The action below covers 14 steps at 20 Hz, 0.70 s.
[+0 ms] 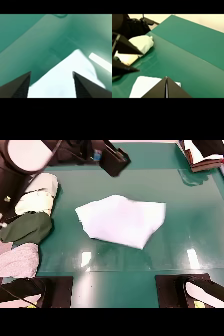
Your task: Fold the shirts.
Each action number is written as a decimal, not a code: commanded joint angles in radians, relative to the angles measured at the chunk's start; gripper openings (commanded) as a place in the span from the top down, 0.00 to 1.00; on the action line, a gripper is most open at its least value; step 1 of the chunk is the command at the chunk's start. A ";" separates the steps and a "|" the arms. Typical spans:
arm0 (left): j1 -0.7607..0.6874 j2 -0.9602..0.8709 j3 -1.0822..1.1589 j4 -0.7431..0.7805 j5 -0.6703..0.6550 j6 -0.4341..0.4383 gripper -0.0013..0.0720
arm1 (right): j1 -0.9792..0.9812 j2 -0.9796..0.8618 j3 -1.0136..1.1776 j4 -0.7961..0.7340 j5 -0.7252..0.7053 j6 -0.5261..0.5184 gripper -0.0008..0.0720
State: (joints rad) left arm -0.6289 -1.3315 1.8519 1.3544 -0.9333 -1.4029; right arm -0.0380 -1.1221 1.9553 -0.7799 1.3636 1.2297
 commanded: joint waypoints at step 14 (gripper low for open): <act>0.593 -0.273 -0.659 -0.568 -0.115 0.123 0.15 | -0.001 -0.108 0.002 -0.001 0.171 0.117 0.51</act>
State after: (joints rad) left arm -0.0360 -1.5276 1.2522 0.9485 -1.0515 -1.3712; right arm -0.0380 -1.2003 1.9579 -0.7784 1.4738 1.3334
